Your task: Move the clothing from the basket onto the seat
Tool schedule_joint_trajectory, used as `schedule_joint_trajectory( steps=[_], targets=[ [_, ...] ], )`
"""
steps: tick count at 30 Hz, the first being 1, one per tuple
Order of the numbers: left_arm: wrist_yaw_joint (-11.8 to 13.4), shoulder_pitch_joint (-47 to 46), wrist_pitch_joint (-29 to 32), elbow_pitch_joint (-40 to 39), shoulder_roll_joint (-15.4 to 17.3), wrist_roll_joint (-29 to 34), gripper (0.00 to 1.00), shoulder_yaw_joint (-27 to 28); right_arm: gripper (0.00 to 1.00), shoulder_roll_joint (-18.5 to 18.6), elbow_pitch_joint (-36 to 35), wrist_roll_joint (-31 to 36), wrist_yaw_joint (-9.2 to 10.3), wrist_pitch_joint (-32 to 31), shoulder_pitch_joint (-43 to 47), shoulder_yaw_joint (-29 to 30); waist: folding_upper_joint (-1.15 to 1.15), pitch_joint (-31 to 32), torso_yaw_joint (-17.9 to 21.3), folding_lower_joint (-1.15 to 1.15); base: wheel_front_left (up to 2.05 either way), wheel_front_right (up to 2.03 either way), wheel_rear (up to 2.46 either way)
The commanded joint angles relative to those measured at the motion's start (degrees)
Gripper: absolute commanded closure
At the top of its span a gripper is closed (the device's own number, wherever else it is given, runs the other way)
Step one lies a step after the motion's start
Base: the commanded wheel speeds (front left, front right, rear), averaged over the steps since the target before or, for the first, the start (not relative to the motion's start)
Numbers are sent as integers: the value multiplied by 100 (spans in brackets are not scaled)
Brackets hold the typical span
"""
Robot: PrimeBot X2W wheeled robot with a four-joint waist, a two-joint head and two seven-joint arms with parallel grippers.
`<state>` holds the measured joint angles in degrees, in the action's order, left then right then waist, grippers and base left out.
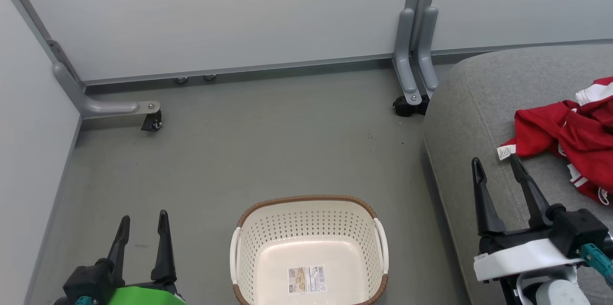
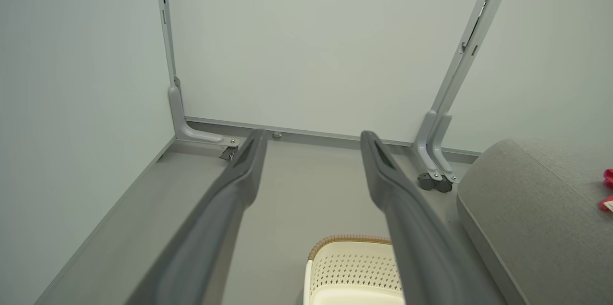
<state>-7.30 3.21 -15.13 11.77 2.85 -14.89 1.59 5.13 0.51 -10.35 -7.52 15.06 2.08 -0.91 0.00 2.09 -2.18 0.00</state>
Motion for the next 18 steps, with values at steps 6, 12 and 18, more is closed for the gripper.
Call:
schedule_joint_trajectory(
  steps=[6, 12, 18],
  targets=[
    [1, 87, 1, 58, 10, -141, 0, 86, 0, -18, -148, 8, 7, 16, -15, 51, 0, 10, 19, 0, 0, 0, 0],
    [-3, 77, 1, 37, 10, -121, 0, 102, 0, -10, -176, 20, 7, 16, -17, 62, 0, 15, 31, 0, 0, 0, 0],
    [-5, 107, 1, 75, 10, -93, 0, 67, 0, -6, -125, 24, 7, 16, -1, 79, 0, 27, 42, 0, 0, 0, 0]
  ],
)
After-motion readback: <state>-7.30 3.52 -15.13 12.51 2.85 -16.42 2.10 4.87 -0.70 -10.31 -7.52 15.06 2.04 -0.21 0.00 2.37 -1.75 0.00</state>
